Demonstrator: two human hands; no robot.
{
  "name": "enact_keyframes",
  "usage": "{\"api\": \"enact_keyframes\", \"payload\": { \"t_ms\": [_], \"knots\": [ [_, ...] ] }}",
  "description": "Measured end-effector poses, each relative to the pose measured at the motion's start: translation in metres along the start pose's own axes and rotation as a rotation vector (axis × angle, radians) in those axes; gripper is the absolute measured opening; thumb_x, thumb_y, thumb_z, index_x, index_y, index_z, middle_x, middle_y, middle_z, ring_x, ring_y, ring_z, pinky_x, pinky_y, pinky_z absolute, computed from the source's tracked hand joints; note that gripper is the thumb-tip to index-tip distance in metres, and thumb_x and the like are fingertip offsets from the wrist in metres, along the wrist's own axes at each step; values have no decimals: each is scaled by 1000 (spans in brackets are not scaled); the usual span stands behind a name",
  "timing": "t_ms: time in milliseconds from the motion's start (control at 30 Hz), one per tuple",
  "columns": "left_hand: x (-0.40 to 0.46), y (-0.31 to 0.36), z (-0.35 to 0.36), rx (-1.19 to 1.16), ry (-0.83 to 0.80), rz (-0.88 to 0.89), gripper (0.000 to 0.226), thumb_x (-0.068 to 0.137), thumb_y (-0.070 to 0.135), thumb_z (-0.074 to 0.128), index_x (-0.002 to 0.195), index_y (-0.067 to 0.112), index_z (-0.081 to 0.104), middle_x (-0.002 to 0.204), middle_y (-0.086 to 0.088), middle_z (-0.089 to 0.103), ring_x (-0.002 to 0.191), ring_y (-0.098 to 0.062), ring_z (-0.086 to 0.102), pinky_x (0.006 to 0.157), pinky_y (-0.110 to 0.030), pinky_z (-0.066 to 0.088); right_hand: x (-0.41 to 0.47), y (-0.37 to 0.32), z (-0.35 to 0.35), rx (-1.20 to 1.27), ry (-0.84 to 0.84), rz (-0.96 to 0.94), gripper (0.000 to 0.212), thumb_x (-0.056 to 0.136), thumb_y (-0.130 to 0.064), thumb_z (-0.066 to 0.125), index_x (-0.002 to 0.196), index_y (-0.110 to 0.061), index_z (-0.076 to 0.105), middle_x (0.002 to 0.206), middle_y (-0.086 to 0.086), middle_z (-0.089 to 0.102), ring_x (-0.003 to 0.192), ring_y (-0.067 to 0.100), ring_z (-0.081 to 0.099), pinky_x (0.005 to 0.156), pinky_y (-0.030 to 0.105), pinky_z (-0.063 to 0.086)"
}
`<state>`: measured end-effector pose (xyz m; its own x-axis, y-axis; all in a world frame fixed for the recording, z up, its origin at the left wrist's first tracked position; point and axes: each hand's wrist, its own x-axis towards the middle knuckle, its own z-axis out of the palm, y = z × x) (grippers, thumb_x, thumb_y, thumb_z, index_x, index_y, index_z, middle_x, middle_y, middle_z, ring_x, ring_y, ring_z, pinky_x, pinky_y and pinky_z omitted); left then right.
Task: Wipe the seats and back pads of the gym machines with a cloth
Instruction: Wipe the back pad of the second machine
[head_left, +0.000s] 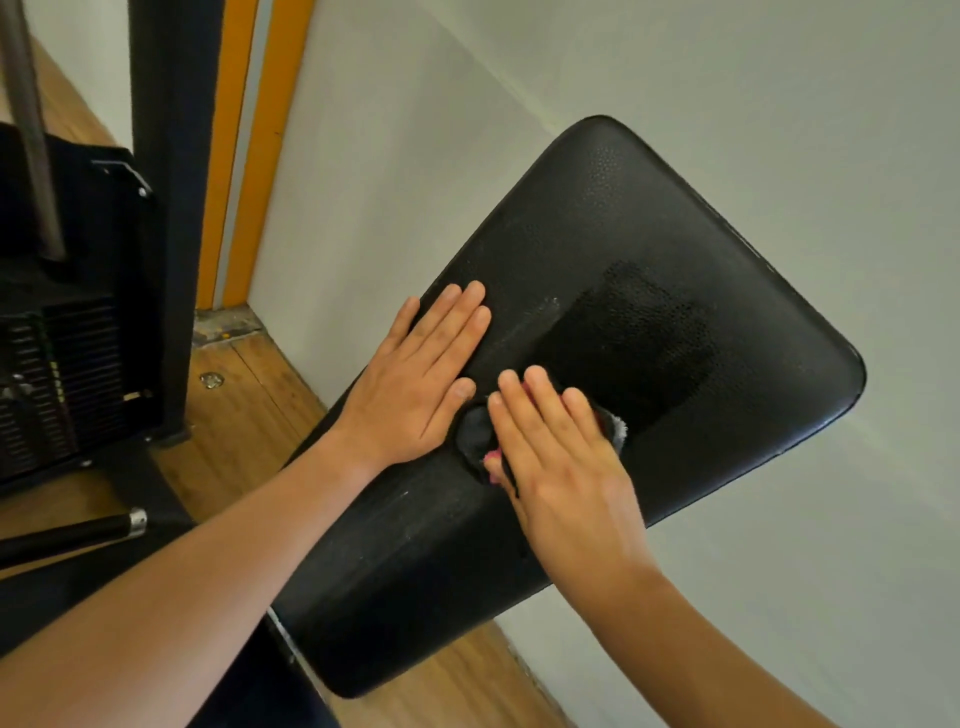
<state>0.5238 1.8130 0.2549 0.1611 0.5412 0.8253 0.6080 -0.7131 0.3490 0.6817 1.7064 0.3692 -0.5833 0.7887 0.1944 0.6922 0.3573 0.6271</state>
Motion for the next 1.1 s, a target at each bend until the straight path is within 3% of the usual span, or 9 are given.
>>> {"api": "enact_keyframes", "payload": {
  "t_ms": [100,200,433,567,767,967,1100],
  "knots": [
    [0,0,0,-1,-4,8,59,110,34,24,161,8,12,170,-9,8,159,-26,7,128,-51,9,-6,1,2,-8,-46,-73,50,102,-27,39,148,-8,37,157,12,27,149,27,16,122,41,5],
    [0,1,0,-13,0,4,59,110,36,23,161,8,12,170,-9,8,159,-25,7,128,-50,9,-3,15,-11,16,-18,-112,56,97,-18,56,148,-8,36,157,12,28,149,27,18,121,42,10],
    [0,1,0,-13,20,-4,61,107,32,30,161,5,17,169,-11,13,158,-26,10,128,-50,9,26,50,-45,70,209,-92,43,100,-11,51,142,-4,47,154,13,36,147,27,23,121,44,18],
    [0,1,0,-3,15,13,60,108,31,30,161,6,14,169,-12,12,159,-26,7,128,-49,9,11,20,-11,-40,90,-120,48,98,-15,41,145,-4,42,157,14,30,149,29,19,122,44,11],
    [-1,-2,2,16,20,26,60,107,29,29,160,5,13,169,-12,11,158,-26,7,128,-51,11,-14,-29,28,-7,-25,-179,49,102,-27,41,146,-5,39,157,14,21,149,28,16,122,43,7],
    [-1,-1,1,10,21,27,59,107,28,28,160,3,18,169,-17,17,158,-29,11,128,-52,12,-15,-18,22,-8,-139,-284,61,99,-27,51,151,-5,28,160,14,19,150,30,12,122,46,13],
    [0,-1,0,12,12,24,59,108,29,28,160,3,18,169,-17,17,158,-28,10,128,-51,11,-15,-13,12,5,-147,-378,64,85,-18,64,144,-7,44,153,13,38,145,31,29,119,46,21]
  ]
}}
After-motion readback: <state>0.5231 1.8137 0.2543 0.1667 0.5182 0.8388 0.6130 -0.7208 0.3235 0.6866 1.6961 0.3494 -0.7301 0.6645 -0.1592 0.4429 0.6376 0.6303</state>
